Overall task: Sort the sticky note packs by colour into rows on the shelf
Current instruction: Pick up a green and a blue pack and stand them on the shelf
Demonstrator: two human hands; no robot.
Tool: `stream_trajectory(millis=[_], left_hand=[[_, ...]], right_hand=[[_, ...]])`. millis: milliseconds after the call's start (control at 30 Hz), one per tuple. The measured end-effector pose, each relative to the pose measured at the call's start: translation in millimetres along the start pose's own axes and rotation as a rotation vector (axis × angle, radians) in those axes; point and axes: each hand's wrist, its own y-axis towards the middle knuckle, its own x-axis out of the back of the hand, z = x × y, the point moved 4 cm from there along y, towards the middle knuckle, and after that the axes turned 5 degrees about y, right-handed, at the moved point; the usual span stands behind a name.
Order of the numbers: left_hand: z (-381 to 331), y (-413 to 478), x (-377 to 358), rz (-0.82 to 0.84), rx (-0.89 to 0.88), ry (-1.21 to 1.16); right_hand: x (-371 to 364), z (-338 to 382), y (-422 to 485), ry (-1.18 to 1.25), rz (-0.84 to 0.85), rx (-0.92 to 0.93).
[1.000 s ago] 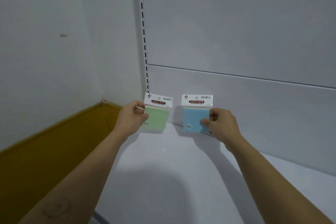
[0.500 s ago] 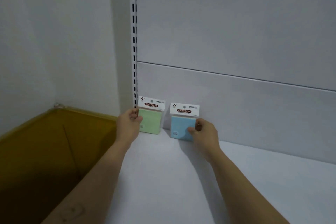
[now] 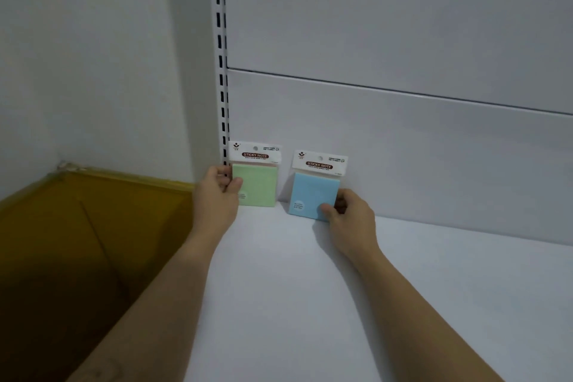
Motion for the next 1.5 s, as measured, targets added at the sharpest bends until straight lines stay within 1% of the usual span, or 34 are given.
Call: stream_trajectory(millis=[133, 300, 533, 733, 967, 1133, 1333, 1433, 1500], left_hand=[[3, 0, 0, 0.048, 0.008, -0.013], [6, 1, -1, 0.041, 0.032, -0.031], [5, 1, 0, 0.031, 0.035, -0.044], [6, 0, 2, 0.038, 0.042, -0.050], [1, -2, 1, -0.011, 0.031, 0.024], [3, -1, 2, -0.023, 0.072, 0.013], [-3, -6, 7, -0.046, 0.040, 0.046], [-5, -10, 10, -0.057, 0.041, 0.060], [-13, -13, 15, -0.066, 0.015, 0.119]], right_hand=[[-1, -1, 1, -0.047, -0.035, 0.033], [-2, -3, 5, -0.044, -0.036, 0.018], [-2, -2, 4, -0.006, -0.086, 0.002], [-3, -3, 3, -0.037, -0.081, 0.019], [-4, -3, 2, -0.045, -0.057, 0.031], [-4, -4, 1, -0.030, -0.062, 0.014], [-2, -2, 0, -0.030, -0.066, -0.002], [0, 0, -3, -0.001, -0.094, -0.036], [4, 5, -6, -0.015, -0.098, -0.042]])
